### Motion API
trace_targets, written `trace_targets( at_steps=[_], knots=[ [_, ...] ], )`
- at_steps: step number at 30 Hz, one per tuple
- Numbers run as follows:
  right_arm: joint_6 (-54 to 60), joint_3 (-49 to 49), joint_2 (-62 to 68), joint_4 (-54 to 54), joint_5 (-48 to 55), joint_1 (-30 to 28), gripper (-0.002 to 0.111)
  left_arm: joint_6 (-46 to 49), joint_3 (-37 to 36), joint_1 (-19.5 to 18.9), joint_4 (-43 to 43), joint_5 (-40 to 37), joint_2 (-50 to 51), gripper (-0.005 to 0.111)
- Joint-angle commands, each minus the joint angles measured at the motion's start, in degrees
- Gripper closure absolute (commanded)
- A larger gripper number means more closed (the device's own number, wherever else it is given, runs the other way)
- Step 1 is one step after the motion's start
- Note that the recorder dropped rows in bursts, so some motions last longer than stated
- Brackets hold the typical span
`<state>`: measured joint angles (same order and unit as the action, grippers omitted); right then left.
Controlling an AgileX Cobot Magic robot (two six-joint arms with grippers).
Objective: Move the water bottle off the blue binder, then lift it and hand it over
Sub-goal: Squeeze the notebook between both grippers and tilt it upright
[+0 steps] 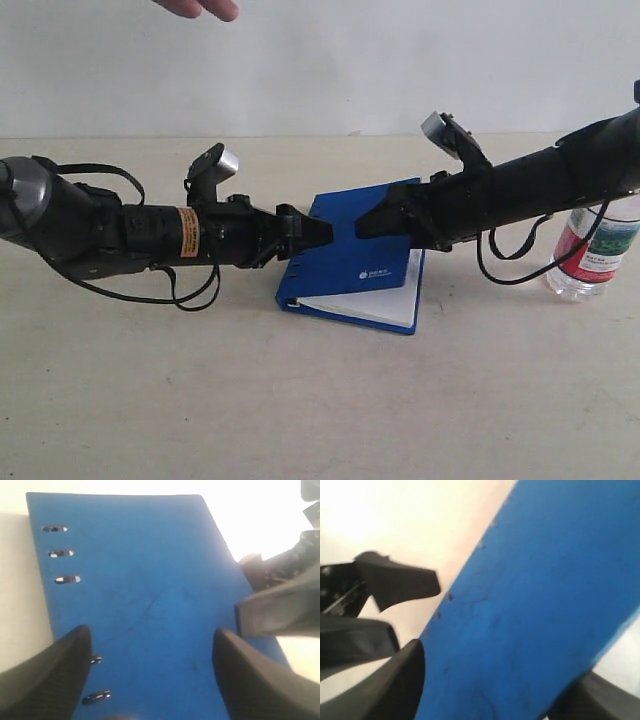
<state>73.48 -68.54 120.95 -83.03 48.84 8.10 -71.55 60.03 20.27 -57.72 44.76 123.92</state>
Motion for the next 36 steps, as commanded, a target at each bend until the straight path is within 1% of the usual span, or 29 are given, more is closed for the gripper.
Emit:
trace_targets(
  at_steps=[1, 3, 4, 8, 10, 11, 15, 18, 20, 23, 26, 33, 35, 36],
  knots=[
    [2.11, -0.13, -0.27, -1.18, -0.83, -0.12, 0.050, -0.48, 0.26, 0.28, -0.39, -0.32, -0.18, 0.043],
    [2.24, -0.13, -0.27, -1.18, -0.39, -0.12, 0.052, -0.48, 0.26, -0.08, -0.39, -0.89, -0.18, 0.043],
    [2.24, -0.13, -0.27, -1.18, 0.05, -0.12, 0.057, -0.48, 0.26, -0.36, -0.29, -2.06, -0.18, 0.043],
    [2.24, -0.13, -0.27, -1.18, 0.24, -0.12, 0.089, -0.48, 0.26, -3.23, 1.14, -11.33, -0.18, 0.043],
    [2.24, -0.13, -0.27, -1.18, -0.66, -0.12, 0.106, -1.80, 0.26, -5.09, 1.80, -14.06, -0.18, 0.043],
    [2.24, -0.13, -0.27, -1.37, -1.15, -0.12, 0.108, -2.66, 0.26, -5.84, 1.80, -13.89, -0.18, 0.043],
    [2.35, -0.13, -0.27, -3.43, -5.49, -0.12, 0.108, -7.38, 0.26, -8.37, -1.18, -8.64, -0.18, 0.043],
    [3.46, -0.13, -0.27, -5.36, -7.01, -0.12, 0.108, -8.43, 0.26, -9.12, -3.48, -3.24, -0.18, 0.043],
    [5.96, -0.13, -0.27, -5.34, -3.96, -0.12, 0.108, -8.43, 0.26, -9.22, -4.38, -1.44, -0.18, 0.043],
    [13.60, -0.13, -0.27, -5.34, 9.08, -0.12, 0.108, -8.43, 0.26, -9.22, -6.45, 1.77, -0.18, 0.043],
    [15.63, -0.13, -0.38, -5.16, 21.12, -0.12, 0.108, -8.43, 0.26, -9.22, -7.62, 4.19, -0.18, 0.043],
    [15.07, -0.13, -0.50, -1.35, 21.12, -0.12, 0.108, -5.42, 0.26, -9.22, -7.74, 5.02, -0.18, 0.043],
    [15.07, -0.13, -0.50, 0.43, 21.12, -0.12, 0.108, -4.07, 0.26, -9.22, -7.86, 6.93, -0.18, 0.043],
    [15.07, -0.13, -0.50, 1.34, 21.12, -0.12, 0.108, -3.28, 0.26, -9.22, -7.86, 9.22, -0.18, 0.043]
  ],
)
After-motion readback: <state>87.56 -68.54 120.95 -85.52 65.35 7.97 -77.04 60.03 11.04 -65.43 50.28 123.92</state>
